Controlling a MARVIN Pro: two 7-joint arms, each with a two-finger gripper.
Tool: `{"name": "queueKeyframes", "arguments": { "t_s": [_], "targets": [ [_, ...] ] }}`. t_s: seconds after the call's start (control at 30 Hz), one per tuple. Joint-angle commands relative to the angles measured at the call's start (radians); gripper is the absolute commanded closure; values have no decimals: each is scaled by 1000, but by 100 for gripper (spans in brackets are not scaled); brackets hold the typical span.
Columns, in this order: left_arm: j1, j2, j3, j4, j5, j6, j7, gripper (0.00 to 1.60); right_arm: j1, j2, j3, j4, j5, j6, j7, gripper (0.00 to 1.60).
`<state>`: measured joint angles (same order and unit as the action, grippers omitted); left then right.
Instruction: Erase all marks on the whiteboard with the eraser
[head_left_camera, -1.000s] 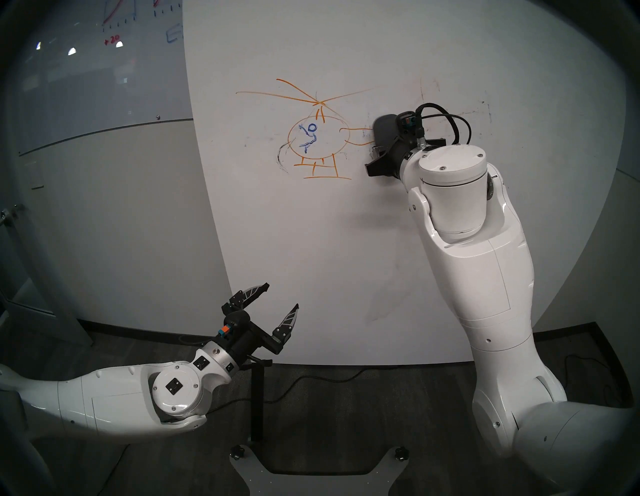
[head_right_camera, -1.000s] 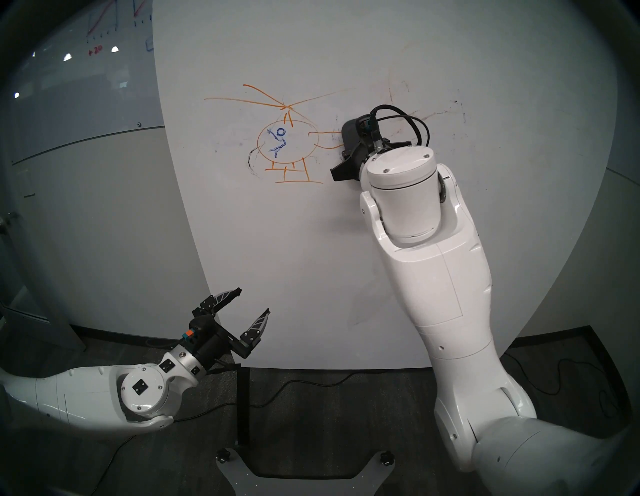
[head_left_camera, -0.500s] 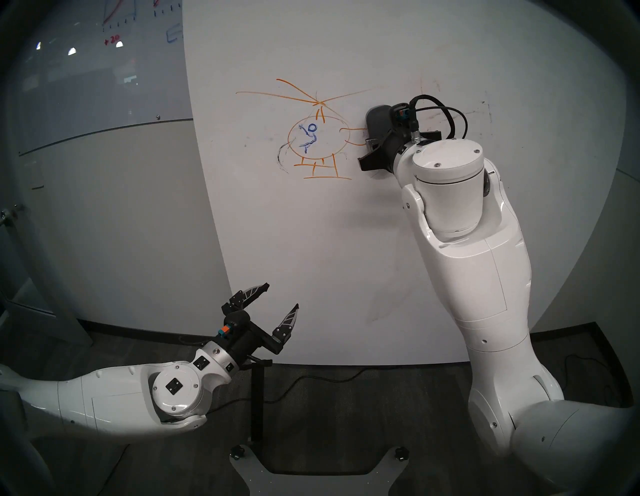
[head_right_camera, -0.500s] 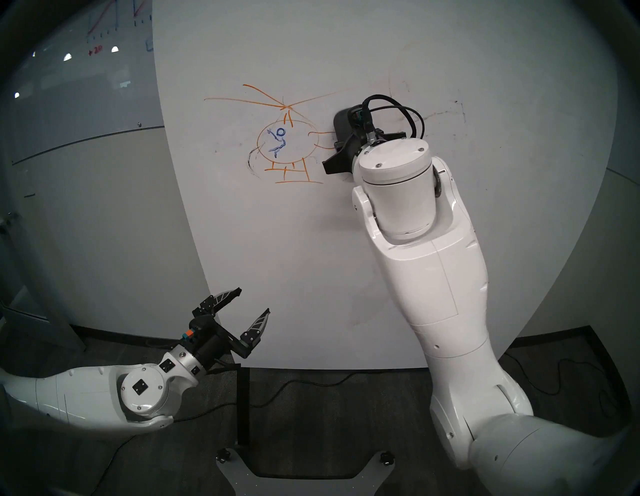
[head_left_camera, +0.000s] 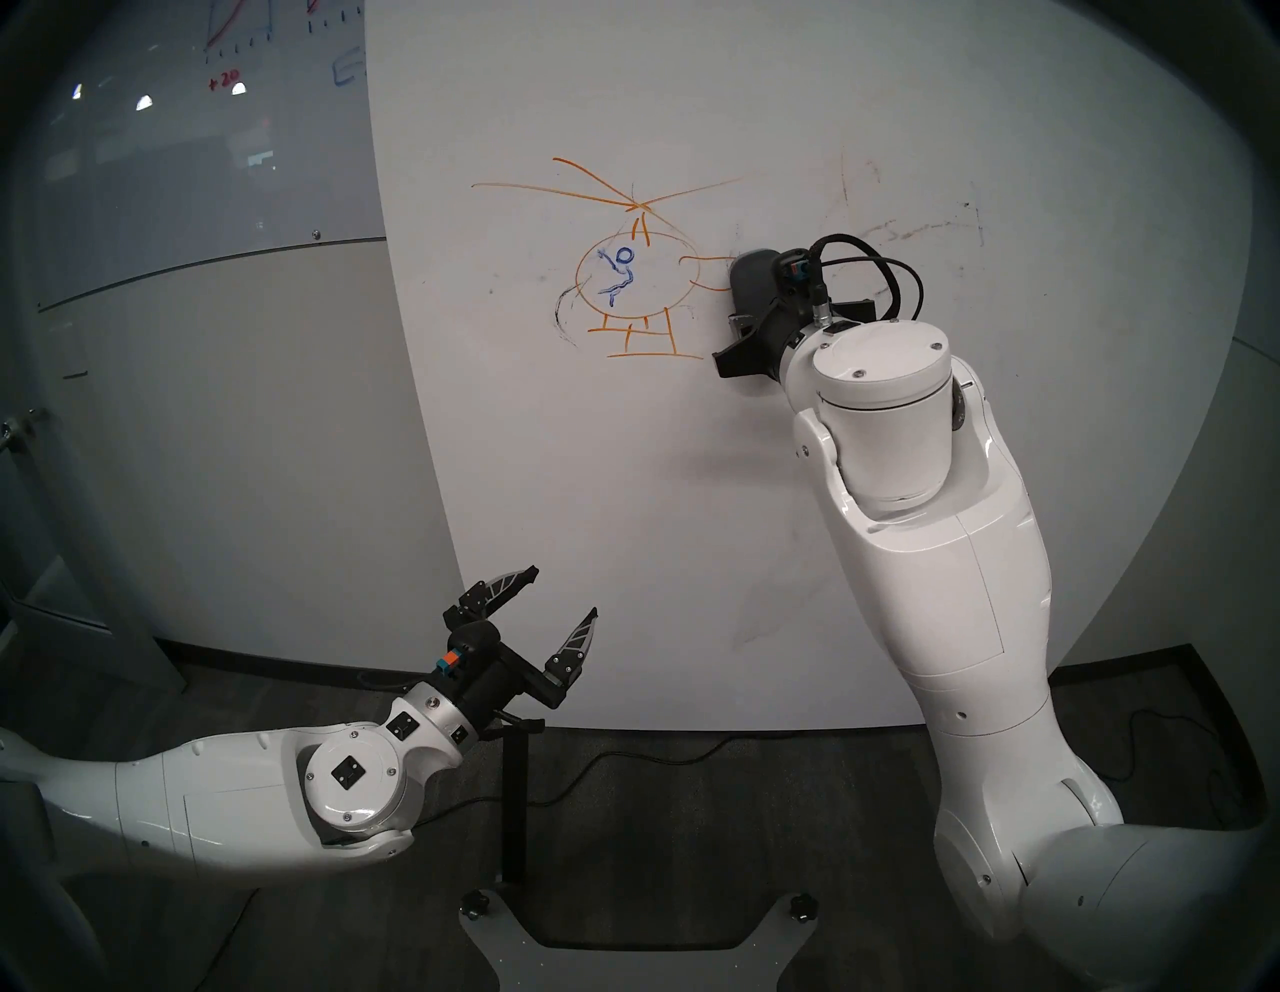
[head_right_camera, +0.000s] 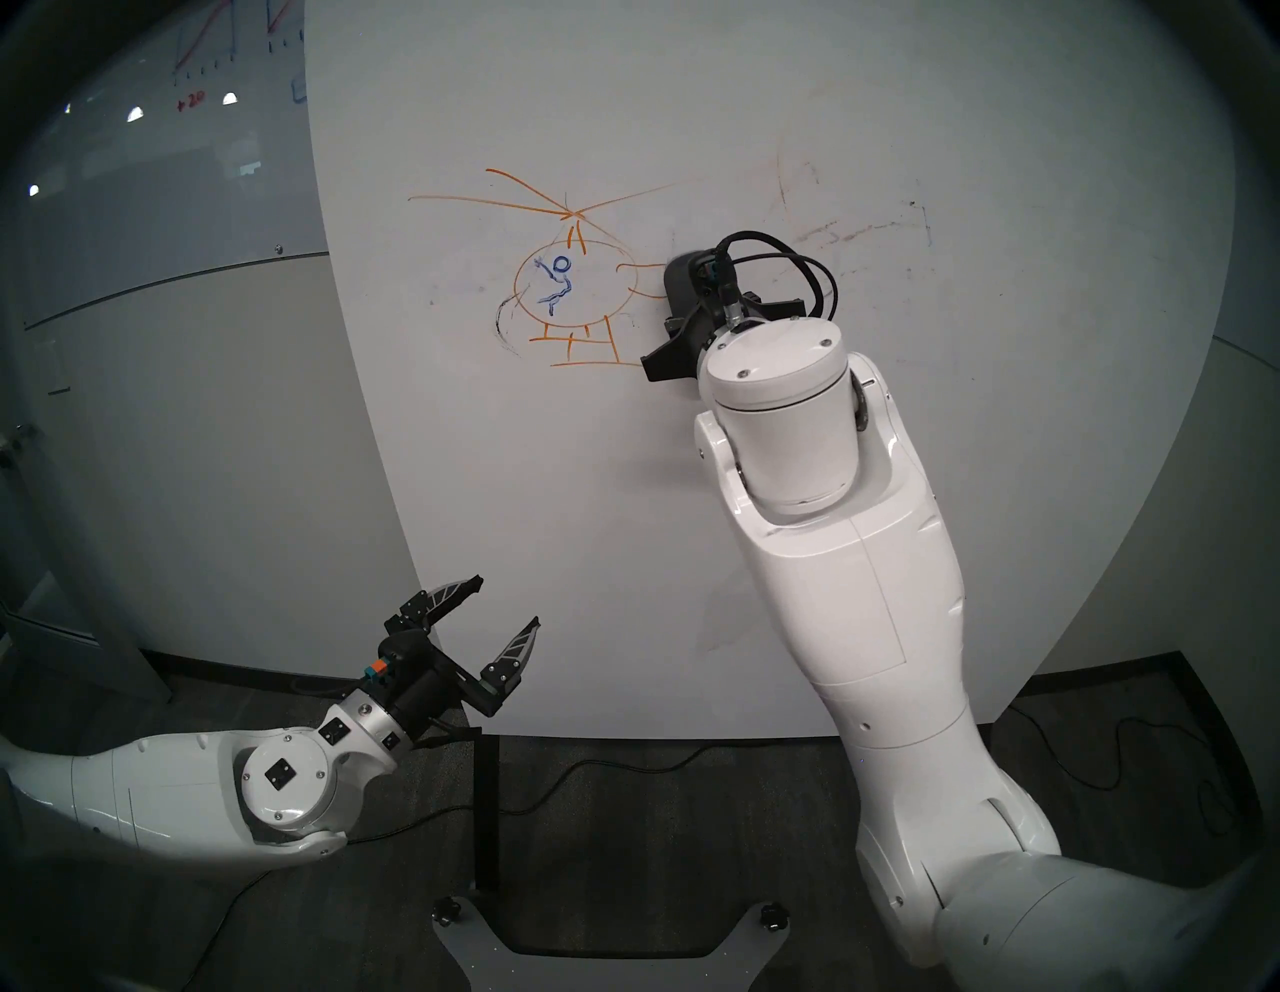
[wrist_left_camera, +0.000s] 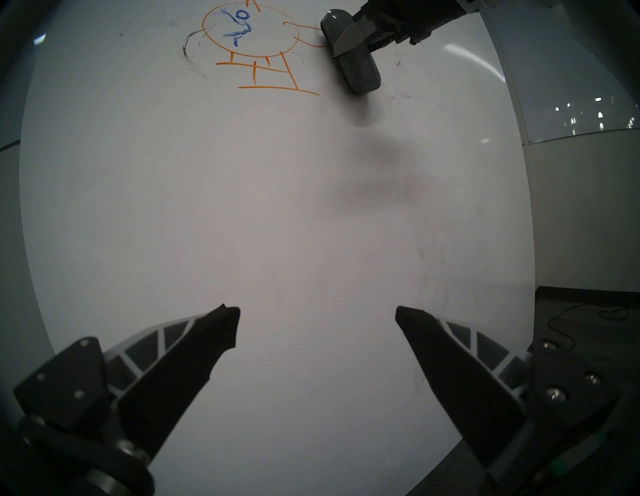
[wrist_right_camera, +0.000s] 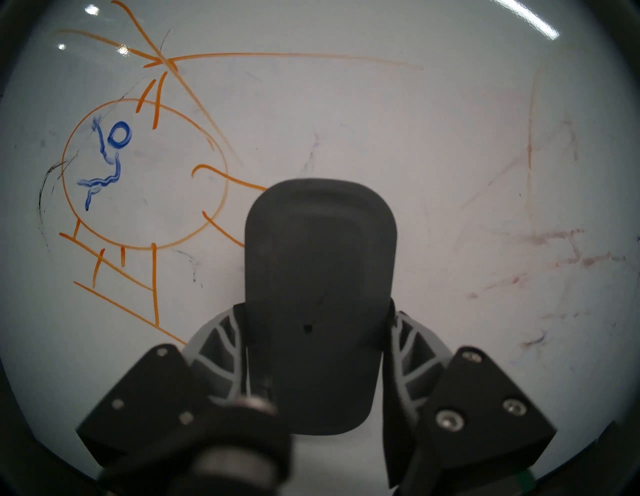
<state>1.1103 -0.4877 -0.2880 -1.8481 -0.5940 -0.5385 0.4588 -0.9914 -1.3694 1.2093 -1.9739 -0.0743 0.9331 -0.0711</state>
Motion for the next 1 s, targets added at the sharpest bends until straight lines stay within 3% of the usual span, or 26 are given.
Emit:
{"name": "queueKeyframes", "arguments": {
  "t_s": [0.0, 0.63, 0.97],
  "targets": [
    [-8, 0, -8, -8, 0, -6, 0, 0, -3, 1, 0, -13, -3, -23, -4, 160],
    [-8, 0, -7, -8, 0, -6, 0, 0, 76, -40, -8, 59, -15, -36, -5, 160],
    [-8, 0, -7, -8, 0, -6, 0, 0, 78, -40, 1, 52, -10, -40, -3, 160]
  ]
}}
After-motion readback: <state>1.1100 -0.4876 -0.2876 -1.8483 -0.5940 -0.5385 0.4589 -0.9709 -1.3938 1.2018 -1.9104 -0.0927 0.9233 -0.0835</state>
